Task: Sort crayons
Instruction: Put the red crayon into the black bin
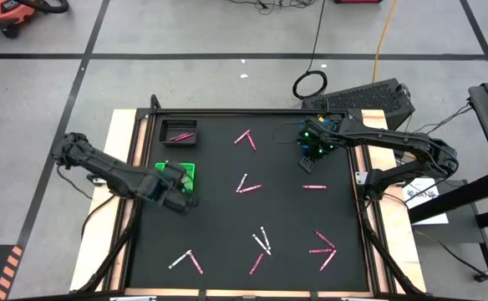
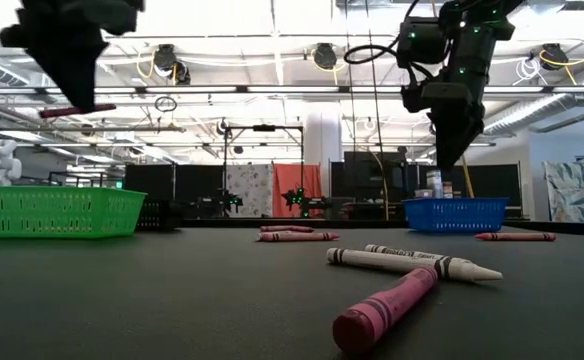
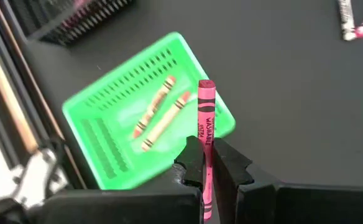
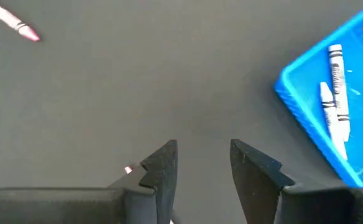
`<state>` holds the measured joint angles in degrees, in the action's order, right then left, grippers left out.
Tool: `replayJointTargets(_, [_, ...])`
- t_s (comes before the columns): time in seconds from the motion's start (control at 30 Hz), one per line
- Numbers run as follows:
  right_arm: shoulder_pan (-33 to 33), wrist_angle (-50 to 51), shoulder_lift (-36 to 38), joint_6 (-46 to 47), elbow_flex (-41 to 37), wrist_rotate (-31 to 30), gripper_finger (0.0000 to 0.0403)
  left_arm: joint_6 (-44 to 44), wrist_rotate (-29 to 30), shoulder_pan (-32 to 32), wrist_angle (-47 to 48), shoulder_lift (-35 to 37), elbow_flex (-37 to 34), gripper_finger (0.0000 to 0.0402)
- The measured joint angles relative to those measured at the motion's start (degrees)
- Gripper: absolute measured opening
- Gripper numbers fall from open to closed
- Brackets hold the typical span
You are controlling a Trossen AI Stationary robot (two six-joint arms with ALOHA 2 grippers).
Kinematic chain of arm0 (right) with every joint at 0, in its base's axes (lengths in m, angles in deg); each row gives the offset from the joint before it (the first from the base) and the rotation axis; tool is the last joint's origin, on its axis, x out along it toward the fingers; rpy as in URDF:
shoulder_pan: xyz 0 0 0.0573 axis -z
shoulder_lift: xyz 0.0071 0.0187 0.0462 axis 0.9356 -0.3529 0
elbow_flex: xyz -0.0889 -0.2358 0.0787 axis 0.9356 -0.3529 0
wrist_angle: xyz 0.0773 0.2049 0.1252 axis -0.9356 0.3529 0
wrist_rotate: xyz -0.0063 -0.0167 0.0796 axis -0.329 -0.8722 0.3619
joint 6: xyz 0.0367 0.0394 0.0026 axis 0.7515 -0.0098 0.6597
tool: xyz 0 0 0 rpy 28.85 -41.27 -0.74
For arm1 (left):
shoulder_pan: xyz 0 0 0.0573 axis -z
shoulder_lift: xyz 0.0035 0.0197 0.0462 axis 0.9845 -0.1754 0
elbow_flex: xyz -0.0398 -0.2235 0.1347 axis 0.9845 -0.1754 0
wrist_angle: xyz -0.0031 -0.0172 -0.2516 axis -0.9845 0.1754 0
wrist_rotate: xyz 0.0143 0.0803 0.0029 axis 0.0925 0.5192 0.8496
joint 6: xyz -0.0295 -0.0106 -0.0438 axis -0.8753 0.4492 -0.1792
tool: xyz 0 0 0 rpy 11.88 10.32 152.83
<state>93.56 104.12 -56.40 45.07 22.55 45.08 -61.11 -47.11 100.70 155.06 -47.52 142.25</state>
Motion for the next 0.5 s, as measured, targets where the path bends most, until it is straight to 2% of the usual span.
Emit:
replayJointTargets(0.37, [-6.6,0.0,0.0,2.1,0.0,0.0,0.0135,22.2,3.0,-16.5,-0.2,1.0,0.0,0.0009])
replayJointTargets(0.5, [-8.5,0.0,0.0,5.6,0.0,0.0,0.0135,29.6,5.3,-23.3,-1.1,1.0,0.0,0.0009])
